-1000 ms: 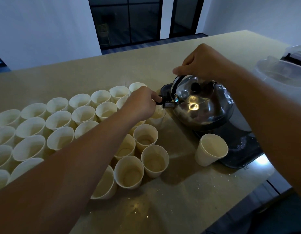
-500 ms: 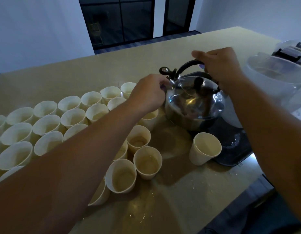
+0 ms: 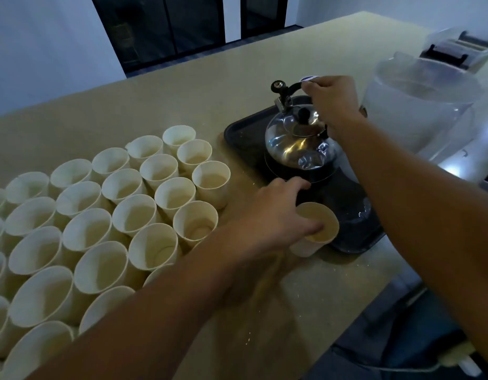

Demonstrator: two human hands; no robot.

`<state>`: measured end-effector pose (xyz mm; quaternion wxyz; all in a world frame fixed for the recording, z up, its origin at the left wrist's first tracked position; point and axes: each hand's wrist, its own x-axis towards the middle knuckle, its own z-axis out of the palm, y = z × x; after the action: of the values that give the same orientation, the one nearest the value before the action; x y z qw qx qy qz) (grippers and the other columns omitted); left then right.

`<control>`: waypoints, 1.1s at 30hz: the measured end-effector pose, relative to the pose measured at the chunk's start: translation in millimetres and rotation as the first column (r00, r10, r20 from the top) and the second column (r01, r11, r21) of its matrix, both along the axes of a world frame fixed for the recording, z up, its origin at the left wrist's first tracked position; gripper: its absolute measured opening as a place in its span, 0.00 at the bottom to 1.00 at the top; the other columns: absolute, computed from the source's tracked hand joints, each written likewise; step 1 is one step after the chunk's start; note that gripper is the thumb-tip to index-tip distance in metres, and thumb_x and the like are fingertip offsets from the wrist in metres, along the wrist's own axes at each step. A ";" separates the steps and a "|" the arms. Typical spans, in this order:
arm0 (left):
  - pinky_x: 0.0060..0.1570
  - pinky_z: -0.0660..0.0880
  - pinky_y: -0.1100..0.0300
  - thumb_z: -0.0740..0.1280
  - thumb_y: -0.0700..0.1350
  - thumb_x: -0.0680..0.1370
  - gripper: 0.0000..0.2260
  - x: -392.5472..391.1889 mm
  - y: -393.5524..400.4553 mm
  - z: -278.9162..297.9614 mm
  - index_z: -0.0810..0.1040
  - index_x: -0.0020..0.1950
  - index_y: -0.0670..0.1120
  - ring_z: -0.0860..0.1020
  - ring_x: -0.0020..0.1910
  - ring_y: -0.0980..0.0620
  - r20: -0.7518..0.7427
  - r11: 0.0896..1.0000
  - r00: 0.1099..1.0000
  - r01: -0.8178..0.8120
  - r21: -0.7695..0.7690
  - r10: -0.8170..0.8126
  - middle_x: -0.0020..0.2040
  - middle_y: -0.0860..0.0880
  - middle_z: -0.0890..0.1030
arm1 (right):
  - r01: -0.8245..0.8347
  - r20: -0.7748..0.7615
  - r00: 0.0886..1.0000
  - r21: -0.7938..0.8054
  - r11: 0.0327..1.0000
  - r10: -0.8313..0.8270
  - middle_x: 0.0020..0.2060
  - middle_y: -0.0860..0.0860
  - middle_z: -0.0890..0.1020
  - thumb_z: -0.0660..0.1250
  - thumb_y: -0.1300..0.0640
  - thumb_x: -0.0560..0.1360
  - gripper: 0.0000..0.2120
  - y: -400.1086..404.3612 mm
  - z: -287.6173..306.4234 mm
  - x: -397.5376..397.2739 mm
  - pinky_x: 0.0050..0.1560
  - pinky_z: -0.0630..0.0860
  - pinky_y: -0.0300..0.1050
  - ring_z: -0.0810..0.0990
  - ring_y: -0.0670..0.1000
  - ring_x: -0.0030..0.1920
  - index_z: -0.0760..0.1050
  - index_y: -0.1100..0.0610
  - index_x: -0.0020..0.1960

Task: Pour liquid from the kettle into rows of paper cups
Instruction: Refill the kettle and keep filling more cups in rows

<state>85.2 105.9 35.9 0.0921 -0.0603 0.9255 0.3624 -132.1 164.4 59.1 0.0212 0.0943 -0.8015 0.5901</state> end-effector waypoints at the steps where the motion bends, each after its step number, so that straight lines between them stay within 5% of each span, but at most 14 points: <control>1: 0.63 0.71 0.55 0.75 0.58 0.72 0.38 1.0 3.6 -4.3 0.61 0.78 0.56 0.68 0.70 0.50 0.003 0.999 1.000 0.003 -0.035 -0.003 0.73 0.51 0.67 | 0.004 0.005 1.000 0.002 1.000 -0.004 0.40 0.55 0.86 0.71 0.57 0.77 0.06 0.2 -2.7 -3.4 0.38 0.76 0.38 0.79 0.46 0.36 0.86 0.57 0.49; 4: 0.66 0.66 0.54 0.77 0.60 0.69 0.45 1.6 11.5 -13.8 0.56 0.79 0.55 0.65 0.73 0.49 0.015 0.994 1.000 0.001 -0.106 0.001 0.74 0.50 0.65 | 0.013 0.030 0.999 0.023 1.000 -0.014 0.46 0.62 0.85 0.70 0.56 0.78 0.08 2.0 -10.4 -8.7 0.40 0.77 0.40 0.80 0.49 0.38 0.85 0.60 0.47; 9: 0.69 0.66 0.48 0.78 0.62 0.67 0.46 1.3 23.3 -23.2 0.57 0.78 0.57 0.67 0.71 0.49 0.034 0.993 0.999 0.024 -0.118 -0.020 0.73 0.52 0.68 | -0.022 0.002 1.000 0.117 0.993 0.021 0.37 0.48 0.81 0.66 0.54 0.82 0.10 6.4 -18.1 -7.2 0.33 0.72 0.31 0.75 0.42 0.34 0.83 0.56 0.56; 12: 0.66 0.70 0.48 0.78 0.58 0.69 0.41 4.6 28.4 -29.7 0.61 0.76 0.57 0.71 0.68 0.49 0.039 0.994 0.999 0.006 -0.106 -0.002 0.70 0.52 0.70 | -0.056 -0.059 0.995 0.341 0.939 0.081 0.55 0.54 0.82 0.63 0.52 0.82 0.14 9.9 -14.7 -1.0 0.49 0.70 0.38 0.78 0.49 0.51 0.79 0.55 0.65; 14: 0.64 0.72 0.48 0.77 0.57 0.69 0.38 6.8 29.7 -32.7 0.63 0.75 0.56 0.73 0.66 0.49 0.016 0.996 0.998 -0.053 -0.071 0.055 0.68 0.52 0.72 | -0.023 -0.115 0.988 0.533 0.846 0.099 0.70 0.55 0.71 0.64 0.47 0.80 0.24 13.9 -8.1 11.3 0.67 0.66 0.49 0.68 0.56 0.70 0.67 0.49 0.75; 16: 0.61 0.74 0.52 0.77 0.59 0.70 0.36 9.5 28.4 -30.4 0.65 0.74 0.56 0.74 0.63 0.51 -0.032 0.992 0.991 -0.127 -0.008 0.127 0.66 0.52 0.73 | -0.001 -0.181 0.975 0.582 0.813 0.131 0.73 0.54 0.65 0.66 0.45 0.79 0.28 18.6 2.1 32.7 0.73 0.61 0.58 0.61 0.58 0.74 0.62 0.43 0.77; 18: 0.56 0.72 0.59 0.76 0.59 0.70 0.35 12.9 22.7 -22.2 0.67 0.73 0.57 0.74 0.61 0.54 -0.082 0.975 0.974 -0.205 0.081 0.212 0.65 0.54 0.74 | -0.078 -0.187 0.961 0.523 0.848 0.204 0.63 0.51 0.75 0.68 0.45 0.79 0.20 24.2 10.8 50.2 0.66 0.71 0.50 0.72 0.53 0.66 0.72 0.45 0.69; 20: 0.55 0.73 0.60 0.77 0.59 0.69 0.34 18.1 14.7 -11.1 0.69 0.72 0.58 0.75 0.59 0.56 -0.132 0.944 0.945 -0.274 0.182 0.300 0.64 0.55 0.75 | -0.195 -0.132 0.951 0.451 0.871 0.281 0.45 0.48 0.82 0.69 0.46 0.78 0.09 32.0 17.0 65.9 0.50 0.76 0.42 0.80 0.45 0.46 0.81 0.50 0.55; 23: 0.57 0.78 0.57 0.77 0.61 0.65 0.34 25.7 -0.2 4.7 0.72 0.69 0.59 0.78 0.56 0.57 -0.228 0.900 0.889 -0.328 0.285 0.396 0.59 0.56 0.77 | -0.363 -0.008 0.910 0.465 0.808 0.414 0.31 0.48 0.81 0.69 0.44 0.78 0.15 42.8 26.3 88.8 0.38 0.73 0.42 0.76 0.43 0.30 0.81 0.55 0.41; 28: 0.53 0.77 0.64 0.78 0.56 0.67 0.43 47.7 -11.0 22.3 0.60 0.77 0.58 0.75 0.58 0.58 -0.313 0.818 0.776 -0.418 0.395 0.548 0.61 0.59 0.71 | -0.558 0.148 0.802 0.532 0.637 0.578 0.32 0.50 0.84 0.67 0.41 0.77 0.18 49.2 37.8 120.4 0.40 0.74 0.41 0.80 0.44 0.31 0.81 0.55 0.41; 33: 0.40 0.77 0.70 0.74 0.60 0.71 0.33 75.9 -3.5 19.8 0.65 0.73 0.61 0.77 0.53 0.59 -0.289 0.765 0.739 -0.448 0.463 0.608 0.59 0.59 0.74 | -0.650 0.143 0.733 0.437 0.622 0.665 0.31 0.49 0.84 0.69 0.48 0.77 0.09 52.8 42.5 142.0 0.33 0.74 0.30 0.79 0.42 0.29 0.83 0.53 0.44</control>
<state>161.2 102.3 55.7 -0.2098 -0.2269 0.7814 0.5422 9.9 217.3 101.6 -0.2055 0.3922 -0.8261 0.3485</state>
